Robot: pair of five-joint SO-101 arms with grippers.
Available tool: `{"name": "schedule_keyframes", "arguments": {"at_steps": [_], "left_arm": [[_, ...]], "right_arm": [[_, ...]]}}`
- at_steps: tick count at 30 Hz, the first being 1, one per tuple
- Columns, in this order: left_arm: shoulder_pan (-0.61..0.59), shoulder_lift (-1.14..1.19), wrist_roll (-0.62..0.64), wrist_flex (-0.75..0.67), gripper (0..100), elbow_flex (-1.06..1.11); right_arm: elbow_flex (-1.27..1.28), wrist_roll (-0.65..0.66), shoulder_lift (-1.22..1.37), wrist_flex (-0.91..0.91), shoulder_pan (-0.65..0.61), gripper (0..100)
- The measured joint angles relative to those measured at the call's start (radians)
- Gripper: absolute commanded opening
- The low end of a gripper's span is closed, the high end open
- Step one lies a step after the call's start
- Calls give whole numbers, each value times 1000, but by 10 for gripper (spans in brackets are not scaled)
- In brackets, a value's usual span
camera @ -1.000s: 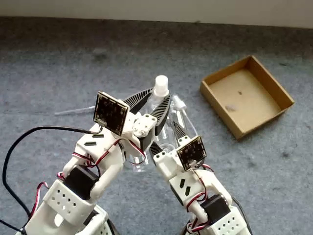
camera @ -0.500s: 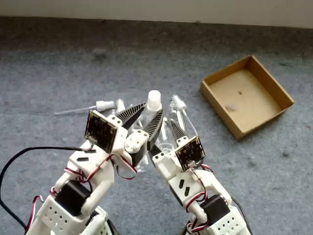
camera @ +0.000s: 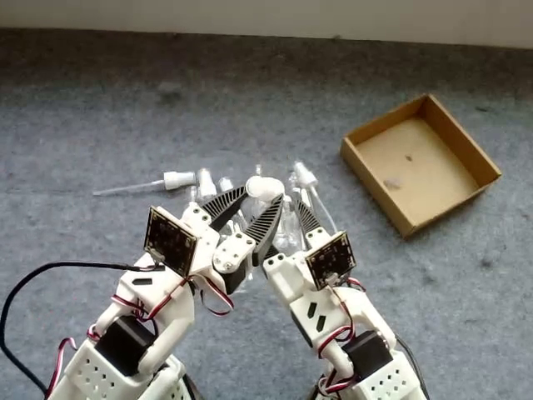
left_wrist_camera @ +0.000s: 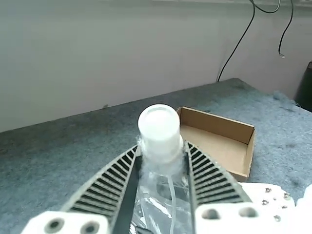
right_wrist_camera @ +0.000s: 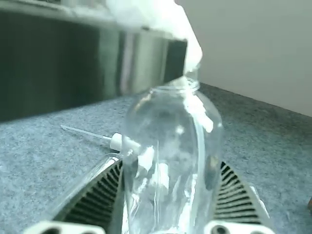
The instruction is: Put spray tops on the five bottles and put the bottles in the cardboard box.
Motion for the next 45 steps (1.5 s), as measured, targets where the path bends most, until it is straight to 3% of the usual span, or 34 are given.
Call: {"name": "schedule_keyframes", "arguments": {"at_steps": [7, 14, 23, 37, 45], "left_arm": [[0, 2, 0, -12, 24, -3], [-2, 18, 0, 89, 24, -87], [-11, 222, -2, 101, 24, -195], [46, 236, -3, 227, 24, -281], [103, 255, 20, 374, 24, -399]], "right_arm": [[0, 0, -2, 0, 0, 153], [0, 106, -2, 0, 5, 153], [0, 115, -2, 0, 15, 153], [0, 117, -2, 2, 21, 156], [0, 118, -2, 0, 52, 156]]}}
